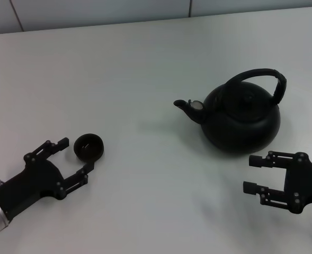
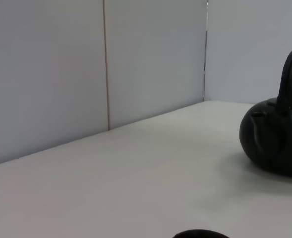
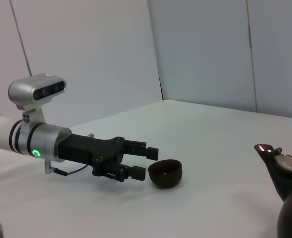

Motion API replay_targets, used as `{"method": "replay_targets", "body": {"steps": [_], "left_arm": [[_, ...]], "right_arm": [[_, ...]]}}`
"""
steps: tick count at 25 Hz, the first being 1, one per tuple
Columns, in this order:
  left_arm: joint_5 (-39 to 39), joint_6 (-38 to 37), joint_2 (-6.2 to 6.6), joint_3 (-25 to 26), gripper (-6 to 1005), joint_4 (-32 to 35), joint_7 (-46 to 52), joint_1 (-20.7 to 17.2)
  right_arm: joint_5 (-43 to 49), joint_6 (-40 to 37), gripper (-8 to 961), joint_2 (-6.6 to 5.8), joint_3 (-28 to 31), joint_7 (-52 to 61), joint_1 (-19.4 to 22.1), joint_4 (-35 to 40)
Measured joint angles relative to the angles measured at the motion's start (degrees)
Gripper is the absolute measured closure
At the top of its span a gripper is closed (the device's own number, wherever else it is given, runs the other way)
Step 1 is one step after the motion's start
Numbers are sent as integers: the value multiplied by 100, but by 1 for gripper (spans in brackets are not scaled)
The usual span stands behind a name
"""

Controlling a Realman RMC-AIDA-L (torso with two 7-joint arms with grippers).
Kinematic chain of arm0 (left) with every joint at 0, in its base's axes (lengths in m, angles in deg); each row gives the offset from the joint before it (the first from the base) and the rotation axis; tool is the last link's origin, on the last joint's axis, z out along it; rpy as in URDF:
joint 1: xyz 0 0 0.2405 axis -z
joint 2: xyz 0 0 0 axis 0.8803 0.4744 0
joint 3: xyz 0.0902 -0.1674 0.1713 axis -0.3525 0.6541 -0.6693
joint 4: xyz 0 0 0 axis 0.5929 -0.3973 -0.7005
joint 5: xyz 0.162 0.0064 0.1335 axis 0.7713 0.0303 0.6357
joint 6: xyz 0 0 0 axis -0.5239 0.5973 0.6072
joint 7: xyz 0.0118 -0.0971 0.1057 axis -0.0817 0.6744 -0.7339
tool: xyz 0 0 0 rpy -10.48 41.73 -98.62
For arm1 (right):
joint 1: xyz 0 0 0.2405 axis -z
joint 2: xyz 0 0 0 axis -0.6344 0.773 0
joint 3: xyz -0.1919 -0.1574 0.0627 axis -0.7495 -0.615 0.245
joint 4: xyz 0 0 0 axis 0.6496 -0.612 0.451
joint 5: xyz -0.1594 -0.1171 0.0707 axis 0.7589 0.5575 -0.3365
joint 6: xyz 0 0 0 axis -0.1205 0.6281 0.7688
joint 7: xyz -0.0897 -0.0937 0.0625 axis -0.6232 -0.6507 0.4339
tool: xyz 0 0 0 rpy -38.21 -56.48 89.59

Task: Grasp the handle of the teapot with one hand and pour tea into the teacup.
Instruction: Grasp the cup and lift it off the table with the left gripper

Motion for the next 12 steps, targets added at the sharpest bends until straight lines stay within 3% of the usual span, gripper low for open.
{"method": "replay_targets", "body": {"steps": [12], "left_arm": [[-2,516,-1,21,242,-202,-20,375]], "right_arm": [[-34,0,356,-3,17,1,-4,28]]}}
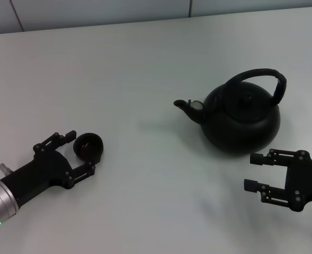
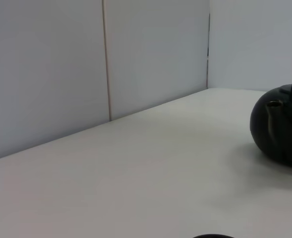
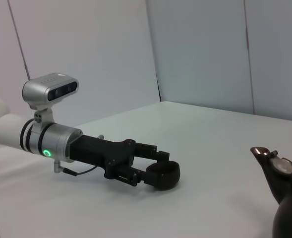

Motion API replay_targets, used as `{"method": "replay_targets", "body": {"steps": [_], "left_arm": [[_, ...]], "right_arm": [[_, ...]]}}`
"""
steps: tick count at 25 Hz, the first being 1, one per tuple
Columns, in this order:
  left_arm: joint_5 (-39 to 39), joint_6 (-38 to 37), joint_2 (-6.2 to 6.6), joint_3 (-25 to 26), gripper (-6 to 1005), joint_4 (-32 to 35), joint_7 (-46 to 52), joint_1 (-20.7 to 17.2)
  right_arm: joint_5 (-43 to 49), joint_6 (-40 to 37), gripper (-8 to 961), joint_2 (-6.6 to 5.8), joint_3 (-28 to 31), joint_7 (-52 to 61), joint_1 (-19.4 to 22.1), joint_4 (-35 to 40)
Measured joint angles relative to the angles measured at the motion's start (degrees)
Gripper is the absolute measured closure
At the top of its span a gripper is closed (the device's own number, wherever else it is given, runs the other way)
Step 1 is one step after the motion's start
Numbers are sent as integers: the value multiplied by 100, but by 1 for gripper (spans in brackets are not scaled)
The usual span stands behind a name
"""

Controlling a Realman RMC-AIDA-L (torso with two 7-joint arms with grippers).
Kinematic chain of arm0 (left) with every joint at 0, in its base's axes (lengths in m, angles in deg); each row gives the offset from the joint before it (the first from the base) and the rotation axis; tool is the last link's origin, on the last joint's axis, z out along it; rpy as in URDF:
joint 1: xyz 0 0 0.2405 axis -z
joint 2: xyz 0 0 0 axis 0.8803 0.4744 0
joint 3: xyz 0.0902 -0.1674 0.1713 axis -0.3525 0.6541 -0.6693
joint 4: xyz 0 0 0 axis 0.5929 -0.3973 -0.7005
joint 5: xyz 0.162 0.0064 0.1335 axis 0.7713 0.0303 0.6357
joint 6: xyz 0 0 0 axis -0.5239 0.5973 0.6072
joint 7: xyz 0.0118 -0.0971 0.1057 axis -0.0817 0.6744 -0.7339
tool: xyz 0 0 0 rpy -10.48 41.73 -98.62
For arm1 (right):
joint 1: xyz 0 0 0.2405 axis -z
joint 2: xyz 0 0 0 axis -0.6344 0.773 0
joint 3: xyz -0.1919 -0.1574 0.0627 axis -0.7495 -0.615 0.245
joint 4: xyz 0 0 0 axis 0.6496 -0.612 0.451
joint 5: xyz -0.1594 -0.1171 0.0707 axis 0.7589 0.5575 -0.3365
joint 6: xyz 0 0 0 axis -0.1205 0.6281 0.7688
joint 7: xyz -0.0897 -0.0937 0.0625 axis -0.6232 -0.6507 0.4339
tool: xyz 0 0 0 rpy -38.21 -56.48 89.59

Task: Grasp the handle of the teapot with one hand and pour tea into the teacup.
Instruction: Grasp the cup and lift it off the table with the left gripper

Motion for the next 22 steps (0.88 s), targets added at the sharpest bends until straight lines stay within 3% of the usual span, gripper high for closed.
{"method": "replay_targets", "body": {"steps": [22], "left_arm": [[14,31,-9,-34,282,-75,0,137]], "right_arm": [[-3,-22,358,0,2,44,-75,3]]}}
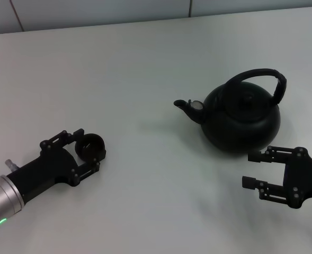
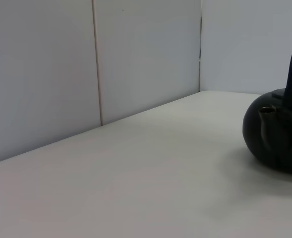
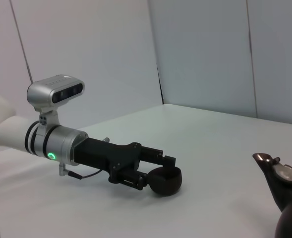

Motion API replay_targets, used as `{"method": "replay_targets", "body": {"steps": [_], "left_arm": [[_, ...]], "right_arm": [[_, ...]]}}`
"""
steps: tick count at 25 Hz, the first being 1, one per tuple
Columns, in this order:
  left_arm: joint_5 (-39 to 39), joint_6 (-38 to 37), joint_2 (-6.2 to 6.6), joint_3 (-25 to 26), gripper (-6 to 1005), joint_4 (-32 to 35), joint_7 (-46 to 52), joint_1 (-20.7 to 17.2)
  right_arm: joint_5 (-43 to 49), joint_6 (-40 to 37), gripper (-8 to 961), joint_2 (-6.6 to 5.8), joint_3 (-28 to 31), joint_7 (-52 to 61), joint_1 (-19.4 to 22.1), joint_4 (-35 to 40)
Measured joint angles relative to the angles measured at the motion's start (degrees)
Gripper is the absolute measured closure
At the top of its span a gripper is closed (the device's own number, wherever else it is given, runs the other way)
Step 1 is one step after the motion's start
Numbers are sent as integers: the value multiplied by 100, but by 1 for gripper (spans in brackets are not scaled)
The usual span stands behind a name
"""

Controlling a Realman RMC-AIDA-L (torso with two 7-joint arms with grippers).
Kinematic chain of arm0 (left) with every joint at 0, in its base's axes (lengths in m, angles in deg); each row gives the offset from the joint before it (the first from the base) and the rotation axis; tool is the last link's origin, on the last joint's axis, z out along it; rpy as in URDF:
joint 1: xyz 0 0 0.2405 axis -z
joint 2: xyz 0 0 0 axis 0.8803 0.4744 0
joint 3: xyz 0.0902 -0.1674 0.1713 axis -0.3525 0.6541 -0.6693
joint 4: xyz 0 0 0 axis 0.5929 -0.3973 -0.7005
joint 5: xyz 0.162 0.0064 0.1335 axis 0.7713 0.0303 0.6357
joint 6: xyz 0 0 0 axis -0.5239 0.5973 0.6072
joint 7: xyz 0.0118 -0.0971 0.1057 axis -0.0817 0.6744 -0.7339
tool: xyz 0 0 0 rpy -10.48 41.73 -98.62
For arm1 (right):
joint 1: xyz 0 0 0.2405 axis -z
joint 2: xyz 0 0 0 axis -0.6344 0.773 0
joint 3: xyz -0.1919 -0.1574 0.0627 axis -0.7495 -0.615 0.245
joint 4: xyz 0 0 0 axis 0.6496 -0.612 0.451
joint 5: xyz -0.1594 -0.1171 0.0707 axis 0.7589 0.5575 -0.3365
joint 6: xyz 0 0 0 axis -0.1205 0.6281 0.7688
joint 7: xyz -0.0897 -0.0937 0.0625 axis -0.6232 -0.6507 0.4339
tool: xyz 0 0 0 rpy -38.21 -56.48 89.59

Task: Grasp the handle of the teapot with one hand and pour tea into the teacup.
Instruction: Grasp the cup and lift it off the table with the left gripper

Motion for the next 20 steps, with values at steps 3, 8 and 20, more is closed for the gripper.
{"method": "replay_targets", "body": {"steps": [3,8,20], "left_arm": [[-7,-19,-5,13,288,-3,0,5],[-14,-45,-7,38,299,-21,0,5],[0,-11,-21,41,311,-516,-4,679]], "right_arm": [[0,-7,358,0,0,0,-1,0],[0,-7,357,-1,0,-1,-8,0],[1,-7,357,-15,8,-8,0,0]]}}
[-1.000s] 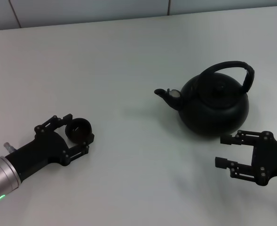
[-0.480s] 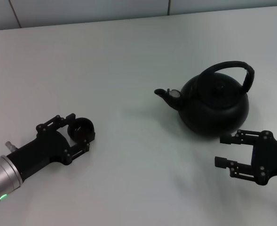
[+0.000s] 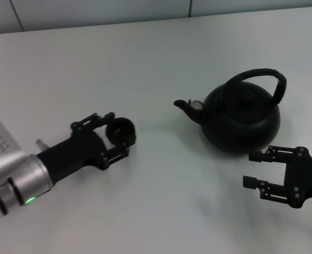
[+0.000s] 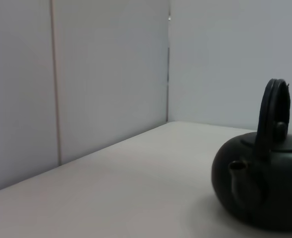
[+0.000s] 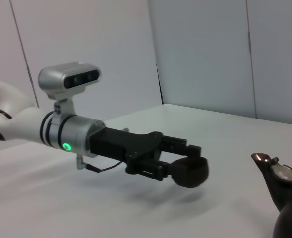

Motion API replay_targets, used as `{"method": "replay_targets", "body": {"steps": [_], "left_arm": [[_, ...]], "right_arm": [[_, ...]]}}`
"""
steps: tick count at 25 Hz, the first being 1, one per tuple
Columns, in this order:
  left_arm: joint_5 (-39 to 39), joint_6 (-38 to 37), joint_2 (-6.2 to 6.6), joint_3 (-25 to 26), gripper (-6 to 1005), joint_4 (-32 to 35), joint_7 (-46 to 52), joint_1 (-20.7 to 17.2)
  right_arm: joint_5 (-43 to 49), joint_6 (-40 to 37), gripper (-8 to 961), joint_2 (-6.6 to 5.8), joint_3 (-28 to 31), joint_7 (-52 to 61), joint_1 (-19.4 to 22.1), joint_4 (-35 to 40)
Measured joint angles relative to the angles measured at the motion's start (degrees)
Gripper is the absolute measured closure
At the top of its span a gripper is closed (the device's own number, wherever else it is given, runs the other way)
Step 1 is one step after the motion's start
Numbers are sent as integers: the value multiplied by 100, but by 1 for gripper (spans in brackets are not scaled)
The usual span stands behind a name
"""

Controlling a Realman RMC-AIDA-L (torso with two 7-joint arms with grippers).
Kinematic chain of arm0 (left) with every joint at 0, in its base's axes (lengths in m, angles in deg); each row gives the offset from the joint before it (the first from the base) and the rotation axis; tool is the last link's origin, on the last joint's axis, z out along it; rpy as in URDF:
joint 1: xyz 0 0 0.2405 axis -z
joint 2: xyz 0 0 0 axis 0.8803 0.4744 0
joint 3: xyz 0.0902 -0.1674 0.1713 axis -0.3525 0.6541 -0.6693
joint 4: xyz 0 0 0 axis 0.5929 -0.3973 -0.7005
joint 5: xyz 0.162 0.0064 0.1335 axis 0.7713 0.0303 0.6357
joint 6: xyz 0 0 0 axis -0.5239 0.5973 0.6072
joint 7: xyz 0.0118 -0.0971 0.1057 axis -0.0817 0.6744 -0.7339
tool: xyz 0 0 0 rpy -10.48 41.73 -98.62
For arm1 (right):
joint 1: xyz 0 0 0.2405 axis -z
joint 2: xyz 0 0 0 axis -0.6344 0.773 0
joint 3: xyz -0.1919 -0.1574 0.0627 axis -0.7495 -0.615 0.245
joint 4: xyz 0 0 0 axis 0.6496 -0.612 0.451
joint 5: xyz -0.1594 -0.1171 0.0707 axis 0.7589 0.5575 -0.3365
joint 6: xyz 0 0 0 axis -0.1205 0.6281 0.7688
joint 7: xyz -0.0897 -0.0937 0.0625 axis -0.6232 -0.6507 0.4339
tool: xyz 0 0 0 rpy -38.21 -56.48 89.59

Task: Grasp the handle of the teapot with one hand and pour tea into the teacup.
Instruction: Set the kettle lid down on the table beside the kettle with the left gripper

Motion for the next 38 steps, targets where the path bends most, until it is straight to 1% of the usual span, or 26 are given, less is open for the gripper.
{"method": "replay_targets", "body": {"steps": [1,4,5,7,18,25,38], "left_arm": [[-3,54,-2,0,311,-65,-9,78],[-3,54,-2,0,311,-65,-9,78],[-13,240,-4,15,312,-283,-140,298],[-13,306,-5,49,312,-392,-253,346],[19,448,-5,132,311,-467,-317,353],[21,799,-5,298,312,-741,-682,387],[28,892,-5,342,312,-815,-681,400]], "right_arm": [[0,0,357,1,1,-6,0,0],[0,10,357,3,2,-23,-22,-6],[0,12,357,3,1,-25,-34,-9],[0,15,357,5,1,-27,-49,-12],[0,29,358,10,9,-32,-69,-27],[-4,26,358,15,9,-31,-71,-23],[-9,23,358,6,9,-36,-70,-9]]}}
